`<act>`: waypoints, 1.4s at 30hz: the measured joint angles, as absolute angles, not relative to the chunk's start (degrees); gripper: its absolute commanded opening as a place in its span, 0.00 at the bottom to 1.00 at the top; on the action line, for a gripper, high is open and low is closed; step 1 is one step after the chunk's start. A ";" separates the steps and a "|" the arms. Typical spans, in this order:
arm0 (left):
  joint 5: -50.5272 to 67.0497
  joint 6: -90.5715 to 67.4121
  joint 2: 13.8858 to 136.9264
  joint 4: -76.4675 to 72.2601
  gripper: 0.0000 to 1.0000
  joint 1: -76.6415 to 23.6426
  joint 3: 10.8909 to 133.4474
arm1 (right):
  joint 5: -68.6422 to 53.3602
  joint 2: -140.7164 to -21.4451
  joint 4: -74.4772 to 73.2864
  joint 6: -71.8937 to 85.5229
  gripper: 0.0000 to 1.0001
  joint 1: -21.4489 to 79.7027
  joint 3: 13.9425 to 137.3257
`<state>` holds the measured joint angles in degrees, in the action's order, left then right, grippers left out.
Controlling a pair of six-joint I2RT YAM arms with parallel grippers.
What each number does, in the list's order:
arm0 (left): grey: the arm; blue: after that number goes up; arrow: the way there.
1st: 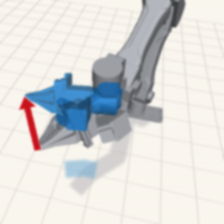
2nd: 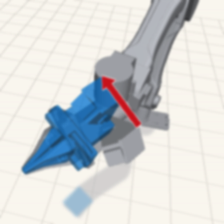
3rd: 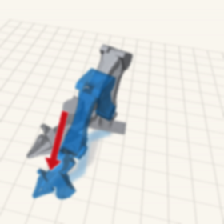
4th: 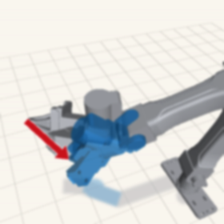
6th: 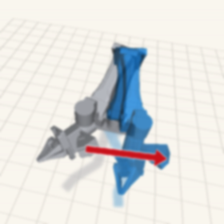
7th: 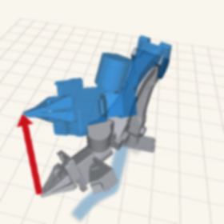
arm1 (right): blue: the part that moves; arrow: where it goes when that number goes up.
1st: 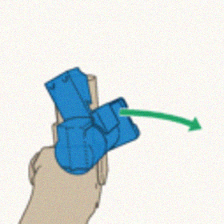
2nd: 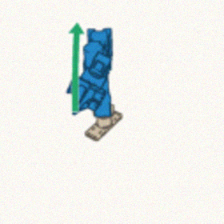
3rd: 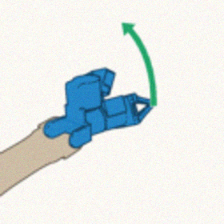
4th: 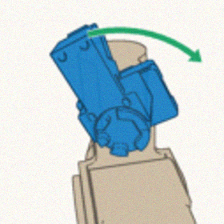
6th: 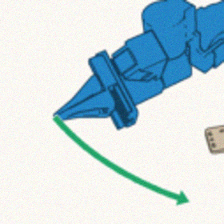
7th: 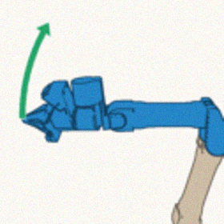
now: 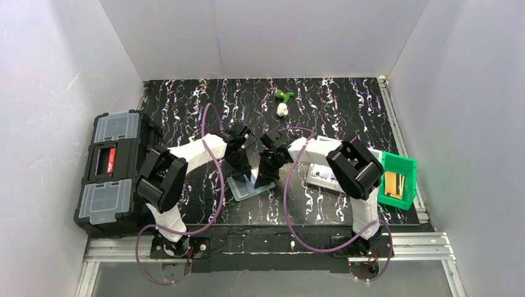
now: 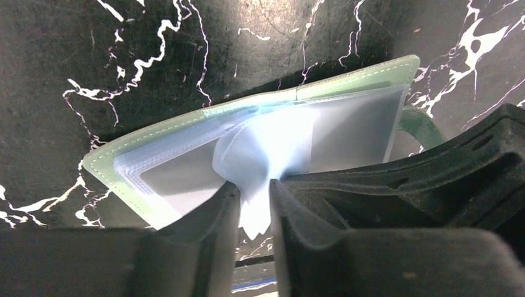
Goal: Take the credit cards out of the card holder
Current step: Open the card holder at the center of the board.
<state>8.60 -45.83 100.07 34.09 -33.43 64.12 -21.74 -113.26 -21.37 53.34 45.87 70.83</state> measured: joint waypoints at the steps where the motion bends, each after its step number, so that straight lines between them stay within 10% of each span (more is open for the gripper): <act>1: 8.58 -45.82 100.07 34.02 0.05 -33.43 64.12 | -21.55 -113.17 -21.41 53.04 0.01 45.87 70.83; 10: 8.29 -43.46 100.09 35.10 0.00 -33.43 64.97 | -16.86 -107.77 -25.83 48.93 0.18 45.87 70.85; 18: 10.50 -40.57 100.09 35.84 0.31 -33.47 68.99 | -12.08 -98.20 -29.91 44.80 0.26 45.81 73.45; 42: 21.15 -45.29 112.31 26.09 0.59 -35.11 76.27 | -5.01 -85.78 -35.84 40.07 0.25 43.09 65.10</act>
